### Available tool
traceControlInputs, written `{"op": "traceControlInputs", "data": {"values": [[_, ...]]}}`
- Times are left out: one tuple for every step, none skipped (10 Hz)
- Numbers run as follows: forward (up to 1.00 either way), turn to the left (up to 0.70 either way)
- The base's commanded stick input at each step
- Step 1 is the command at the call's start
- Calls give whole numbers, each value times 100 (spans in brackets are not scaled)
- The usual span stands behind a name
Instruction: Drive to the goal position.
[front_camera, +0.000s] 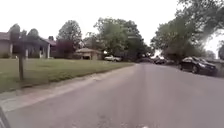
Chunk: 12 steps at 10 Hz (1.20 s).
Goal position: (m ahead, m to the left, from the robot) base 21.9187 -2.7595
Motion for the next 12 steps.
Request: {"op": "traceControlInputs", "data": {"values": [[70,0],[70,0],[70,0],[70,0],[70,0],[70,0],[70,0],[70,0],[70,0],[70,0],[70,0],[70,0]]}}
